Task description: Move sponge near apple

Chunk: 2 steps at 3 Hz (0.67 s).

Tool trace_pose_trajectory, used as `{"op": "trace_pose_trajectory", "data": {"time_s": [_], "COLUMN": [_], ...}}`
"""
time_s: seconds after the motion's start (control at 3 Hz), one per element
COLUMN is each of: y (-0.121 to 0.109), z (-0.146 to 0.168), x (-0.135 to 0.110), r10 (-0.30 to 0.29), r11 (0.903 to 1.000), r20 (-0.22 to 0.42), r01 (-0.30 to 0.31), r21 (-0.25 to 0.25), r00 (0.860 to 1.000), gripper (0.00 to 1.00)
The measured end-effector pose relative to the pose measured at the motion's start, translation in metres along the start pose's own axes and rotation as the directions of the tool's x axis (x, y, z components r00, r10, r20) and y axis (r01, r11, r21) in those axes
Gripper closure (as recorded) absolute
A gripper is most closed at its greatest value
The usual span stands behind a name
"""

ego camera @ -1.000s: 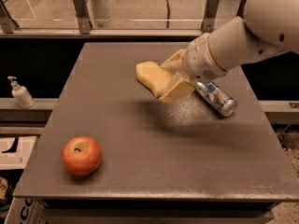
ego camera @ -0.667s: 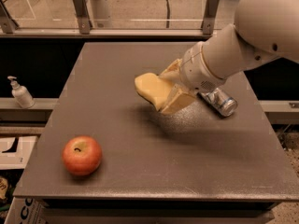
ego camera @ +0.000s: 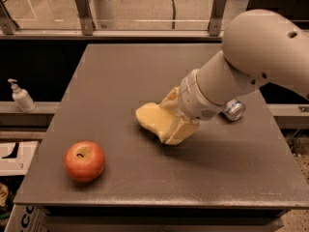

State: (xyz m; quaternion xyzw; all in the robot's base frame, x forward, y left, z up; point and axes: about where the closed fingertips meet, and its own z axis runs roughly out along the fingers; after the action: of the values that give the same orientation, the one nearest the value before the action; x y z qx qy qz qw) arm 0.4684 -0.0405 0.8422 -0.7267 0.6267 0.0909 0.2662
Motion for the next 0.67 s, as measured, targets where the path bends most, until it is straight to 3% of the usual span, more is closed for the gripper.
{"op": "trace_pose_trajectory", "data": {"time_s": [0.67], "y": [0.039], "z": [0.024], "x": [-0.017], "r10": [-0.024], "r11": [0.9947], "r20": [0.059], "r01": [0.030], "r21": [-0.099], "r00": [0.998], "gripper": [1.00]}}
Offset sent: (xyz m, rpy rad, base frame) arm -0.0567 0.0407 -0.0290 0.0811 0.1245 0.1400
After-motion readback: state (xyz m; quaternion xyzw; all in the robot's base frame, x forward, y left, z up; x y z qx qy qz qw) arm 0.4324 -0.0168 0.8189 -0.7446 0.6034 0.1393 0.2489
